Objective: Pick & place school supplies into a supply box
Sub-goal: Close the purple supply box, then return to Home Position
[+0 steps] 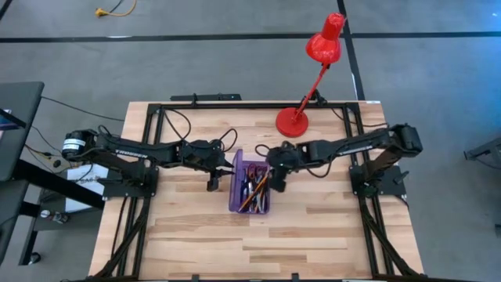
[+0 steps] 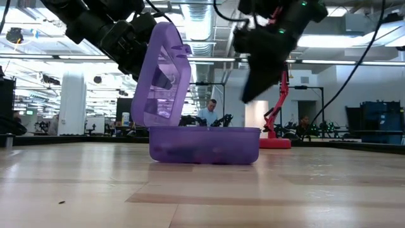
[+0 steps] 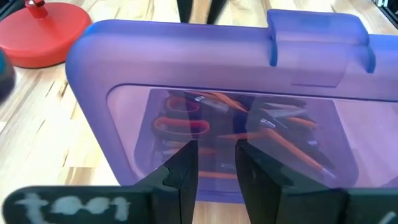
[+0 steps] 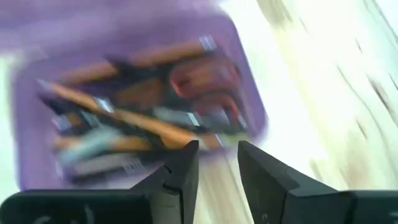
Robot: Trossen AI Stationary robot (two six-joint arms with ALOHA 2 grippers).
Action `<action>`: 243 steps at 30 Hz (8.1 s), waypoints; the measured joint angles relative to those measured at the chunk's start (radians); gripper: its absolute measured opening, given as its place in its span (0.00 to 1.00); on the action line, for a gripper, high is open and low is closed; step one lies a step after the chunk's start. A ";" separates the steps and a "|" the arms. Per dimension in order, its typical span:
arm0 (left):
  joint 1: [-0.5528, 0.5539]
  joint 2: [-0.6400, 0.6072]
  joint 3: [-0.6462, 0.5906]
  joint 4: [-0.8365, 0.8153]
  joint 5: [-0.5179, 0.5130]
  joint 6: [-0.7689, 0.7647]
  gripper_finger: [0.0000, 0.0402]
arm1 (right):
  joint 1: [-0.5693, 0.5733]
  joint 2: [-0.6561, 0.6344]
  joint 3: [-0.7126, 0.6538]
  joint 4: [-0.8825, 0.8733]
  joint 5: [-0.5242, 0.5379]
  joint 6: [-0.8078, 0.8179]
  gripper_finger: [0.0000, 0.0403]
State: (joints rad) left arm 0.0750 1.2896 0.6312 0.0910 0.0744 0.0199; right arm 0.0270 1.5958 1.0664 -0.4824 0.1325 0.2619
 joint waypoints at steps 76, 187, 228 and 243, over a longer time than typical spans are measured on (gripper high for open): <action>-0.007 -0.229 0.317 -0.447 -0.122 -0.082 0.23 | 0.156 -0.356 0.007 -0.045 0.132 0.026 0.26; -0.024 -1.287 -0.492 -0.103 0.150 0.079 0.23 | 0.141 -1.594 -0.983 0.641 -0.079 -0.139 0.26; -0.075 -1.275 -0.621 -0.036 0.046 -0.058 0.23 | 0.154 -1.594 -0.983 0.369 -0.091 -0.210 0.26; -0.075 -1.275 -0.622 -0.037 0.043 -0.061 0.23 | 0.063 -1.591 -1.059 0.503 -0.180 -0.210 0.26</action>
State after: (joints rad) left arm -0.0002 0.0143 0.0090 0.0544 0.1177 -0.0412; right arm 0.0901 0.0051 0.0078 0.0203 -0.0479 0.0516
